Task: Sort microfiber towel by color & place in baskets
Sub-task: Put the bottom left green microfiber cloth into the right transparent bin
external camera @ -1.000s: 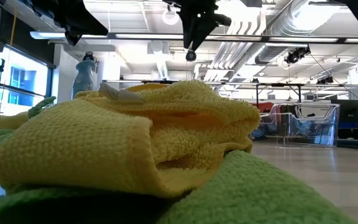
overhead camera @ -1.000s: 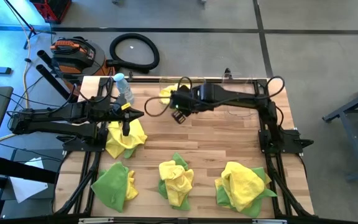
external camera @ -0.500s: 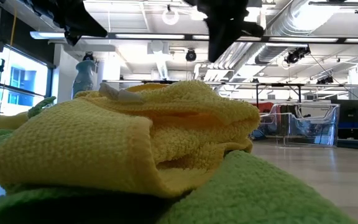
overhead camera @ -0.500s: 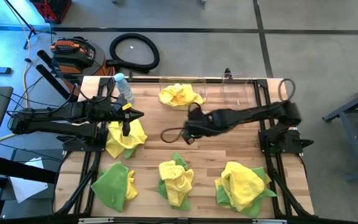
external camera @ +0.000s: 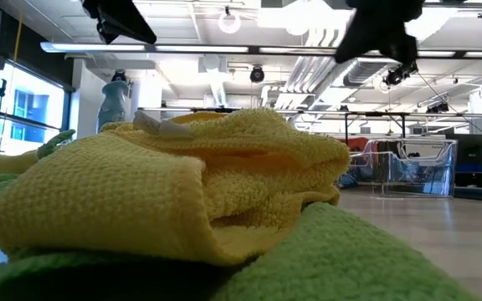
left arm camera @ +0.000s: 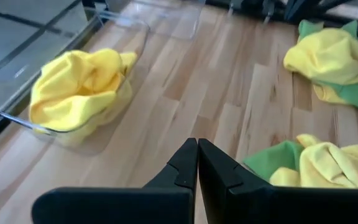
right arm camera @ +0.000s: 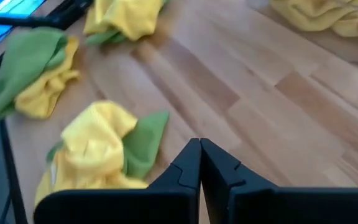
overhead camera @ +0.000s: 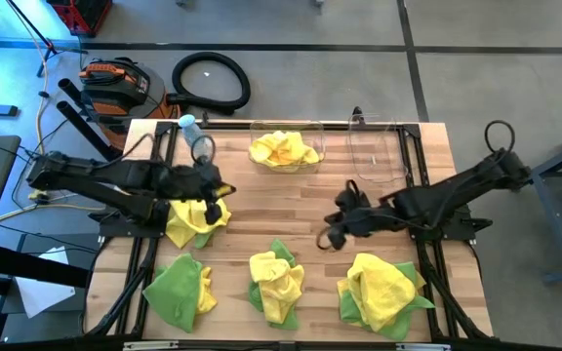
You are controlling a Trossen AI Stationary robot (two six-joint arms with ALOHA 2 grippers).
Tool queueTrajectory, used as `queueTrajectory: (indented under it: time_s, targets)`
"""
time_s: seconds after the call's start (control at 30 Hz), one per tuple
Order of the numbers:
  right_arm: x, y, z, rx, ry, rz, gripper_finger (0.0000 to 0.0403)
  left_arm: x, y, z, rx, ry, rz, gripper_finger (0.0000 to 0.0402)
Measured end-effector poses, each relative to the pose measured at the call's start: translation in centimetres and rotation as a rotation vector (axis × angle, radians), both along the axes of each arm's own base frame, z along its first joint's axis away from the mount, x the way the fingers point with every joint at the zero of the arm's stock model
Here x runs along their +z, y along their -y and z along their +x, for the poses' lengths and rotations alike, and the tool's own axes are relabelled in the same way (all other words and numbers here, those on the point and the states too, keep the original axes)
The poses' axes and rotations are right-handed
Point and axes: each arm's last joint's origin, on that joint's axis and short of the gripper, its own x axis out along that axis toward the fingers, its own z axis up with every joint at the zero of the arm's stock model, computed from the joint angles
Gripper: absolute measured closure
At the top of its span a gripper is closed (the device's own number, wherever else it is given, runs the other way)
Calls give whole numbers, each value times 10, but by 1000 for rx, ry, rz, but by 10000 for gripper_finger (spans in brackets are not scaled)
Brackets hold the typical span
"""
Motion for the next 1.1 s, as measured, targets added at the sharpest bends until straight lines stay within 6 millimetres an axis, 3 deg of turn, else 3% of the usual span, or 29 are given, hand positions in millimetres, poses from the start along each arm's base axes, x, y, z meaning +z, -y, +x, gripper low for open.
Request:
queueTrajectory:
  time_s: [0.23,0.4,0.6,0.83,1.1]
  targets:
    - [-19,-17,-36,97,11,44,401,8,27,14,66,-99,-64,402]
    - [-28,-25,-49,153,-8,39,401,12,47,20,130,-229,-120,402]
    - [-31,-26,-53,198,-24,2,401,11,67,27,228,-371,-153,402]
    - [-31,-26,-53,262,-31,-65,401,8,87,32,284,-381,-213,402]
    - [-31,-27,-53,271,-35,-54,401,5,95,31,259,-430,-313,401]
